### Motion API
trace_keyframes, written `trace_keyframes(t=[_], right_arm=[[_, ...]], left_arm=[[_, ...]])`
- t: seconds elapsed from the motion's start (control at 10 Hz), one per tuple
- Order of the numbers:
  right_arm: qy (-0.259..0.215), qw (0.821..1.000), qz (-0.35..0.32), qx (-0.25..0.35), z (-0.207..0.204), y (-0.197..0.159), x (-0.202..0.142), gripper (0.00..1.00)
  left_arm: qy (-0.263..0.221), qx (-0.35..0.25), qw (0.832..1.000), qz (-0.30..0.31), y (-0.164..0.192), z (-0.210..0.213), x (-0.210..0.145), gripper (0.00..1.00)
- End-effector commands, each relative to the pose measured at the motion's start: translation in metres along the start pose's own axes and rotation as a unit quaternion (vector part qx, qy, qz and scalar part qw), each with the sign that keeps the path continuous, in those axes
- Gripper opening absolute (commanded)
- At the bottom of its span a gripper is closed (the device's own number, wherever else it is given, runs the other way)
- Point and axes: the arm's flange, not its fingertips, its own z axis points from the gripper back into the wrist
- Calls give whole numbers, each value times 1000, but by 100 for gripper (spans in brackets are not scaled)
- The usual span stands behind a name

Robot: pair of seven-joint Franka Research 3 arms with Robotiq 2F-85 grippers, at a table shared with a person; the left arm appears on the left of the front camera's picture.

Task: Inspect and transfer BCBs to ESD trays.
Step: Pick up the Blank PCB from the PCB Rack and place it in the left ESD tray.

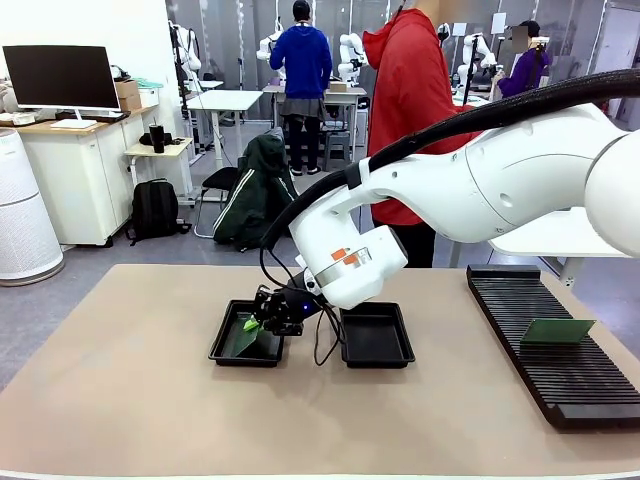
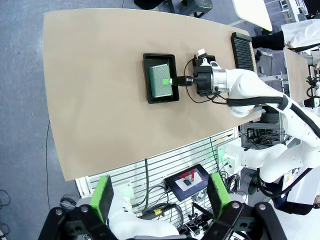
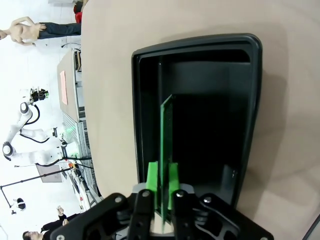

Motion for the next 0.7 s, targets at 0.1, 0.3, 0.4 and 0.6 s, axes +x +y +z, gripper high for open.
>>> trace_keyframes(t=[0.1,0.3,0.4,0.6], right_arm=[[8,1000,-8,-22,-3,16,8,25],[10,999,-2,-50,-2,26,8,35],[12,998,1,-65,0,34,8,42],[19,993,11,-116,-1,49,11,51]], left_arm=[[-1,-4,1000,1,0,-1,-1,100],[-1,-4,1000,1,0,-1,-1,100],[-1,-4,1000,1,0,-1,-1,100],[-1,-4,1000,1,0,-1,-1,100]])
